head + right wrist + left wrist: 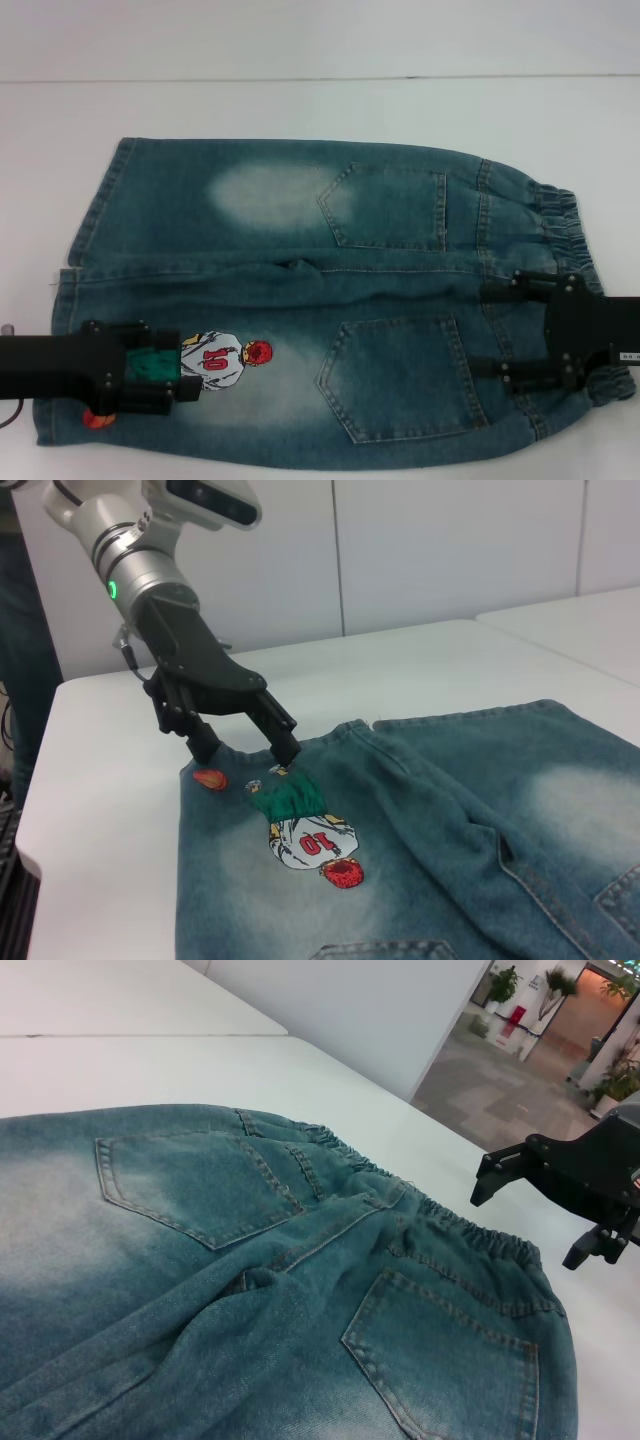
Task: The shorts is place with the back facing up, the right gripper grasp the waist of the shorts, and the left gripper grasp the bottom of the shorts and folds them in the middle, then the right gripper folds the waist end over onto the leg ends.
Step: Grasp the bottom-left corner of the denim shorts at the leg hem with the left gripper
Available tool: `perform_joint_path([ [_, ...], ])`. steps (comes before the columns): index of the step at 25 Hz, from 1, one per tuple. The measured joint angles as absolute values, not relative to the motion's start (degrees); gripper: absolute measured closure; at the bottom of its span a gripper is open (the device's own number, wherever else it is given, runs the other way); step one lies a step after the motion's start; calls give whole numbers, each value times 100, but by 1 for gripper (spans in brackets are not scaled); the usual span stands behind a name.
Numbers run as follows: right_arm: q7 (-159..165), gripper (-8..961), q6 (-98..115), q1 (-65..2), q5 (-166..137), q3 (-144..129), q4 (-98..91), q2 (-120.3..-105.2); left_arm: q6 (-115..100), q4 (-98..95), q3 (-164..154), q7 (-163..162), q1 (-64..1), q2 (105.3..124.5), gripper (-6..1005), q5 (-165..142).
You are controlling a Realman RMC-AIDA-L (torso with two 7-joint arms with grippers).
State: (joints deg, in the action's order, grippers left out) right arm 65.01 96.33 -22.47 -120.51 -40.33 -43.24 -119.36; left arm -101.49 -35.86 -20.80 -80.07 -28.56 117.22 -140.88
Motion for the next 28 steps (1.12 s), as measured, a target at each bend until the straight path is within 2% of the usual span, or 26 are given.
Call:
perform_joint_path([
  [19,6658,42,9658,-2307,-12229,-4110,-4315,-11942,-10142,-3587,-2108,-8058,-2878,11737,116,-14109],
  [28,6547,44,9658,-2194,-12213,-4000,-4330,-11945,-10207,-4352,-2088,-8997,-2831,11947,115,-14071],
])
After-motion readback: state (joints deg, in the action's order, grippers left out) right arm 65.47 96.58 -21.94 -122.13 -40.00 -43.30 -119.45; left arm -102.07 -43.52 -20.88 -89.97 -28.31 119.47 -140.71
